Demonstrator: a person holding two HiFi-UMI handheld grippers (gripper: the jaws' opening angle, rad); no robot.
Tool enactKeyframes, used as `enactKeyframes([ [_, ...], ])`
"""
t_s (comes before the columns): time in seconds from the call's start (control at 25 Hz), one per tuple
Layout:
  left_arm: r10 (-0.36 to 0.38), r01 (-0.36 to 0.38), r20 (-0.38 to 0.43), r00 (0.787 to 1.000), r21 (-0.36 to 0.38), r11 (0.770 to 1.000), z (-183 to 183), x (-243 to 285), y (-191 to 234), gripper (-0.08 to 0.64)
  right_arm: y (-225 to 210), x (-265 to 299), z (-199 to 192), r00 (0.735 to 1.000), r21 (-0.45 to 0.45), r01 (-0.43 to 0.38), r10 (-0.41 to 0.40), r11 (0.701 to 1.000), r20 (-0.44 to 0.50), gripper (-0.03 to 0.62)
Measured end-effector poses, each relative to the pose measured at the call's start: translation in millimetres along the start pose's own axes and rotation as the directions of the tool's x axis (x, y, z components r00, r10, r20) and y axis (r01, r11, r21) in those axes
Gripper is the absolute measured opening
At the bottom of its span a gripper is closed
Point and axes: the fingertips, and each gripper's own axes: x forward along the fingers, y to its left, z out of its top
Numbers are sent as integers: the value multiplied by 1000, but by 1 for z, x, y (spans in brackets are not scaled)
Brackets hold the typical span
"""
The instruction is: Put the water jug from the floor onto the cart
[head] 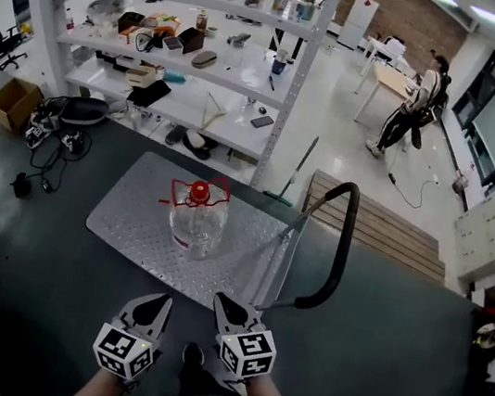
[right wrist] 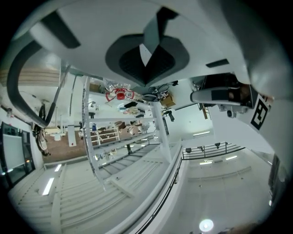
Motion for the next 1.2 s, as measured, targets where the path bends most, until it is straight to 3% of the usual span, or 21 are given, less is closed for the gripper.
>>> enactKeyframes([
  [0.2, 30, -29, 8, 1000, -26, 999, -29, -68, -13, 7, 52, -35, -12, 999, -43, 4, -2, 999, 45, -8],
  [0.64, 17, -17, 43, 999, 1, 1000, -81, -203, -74, 7, 160, -142, -67, 994, -103, 33, -21, 994, 109, -9],
  [1.0, -63, 62, 47, 997, 21, 998, -96, -239, -124, 6, 178, -227, -90, 984, -105, 139, -126, 985, 124, -11],
  [1.2, -83, 81, 44, 996, 44, 996, -100, -244, -154, 7, 173, -252, -101, 985, -99, 138, -126, 985, 121, -11],
])
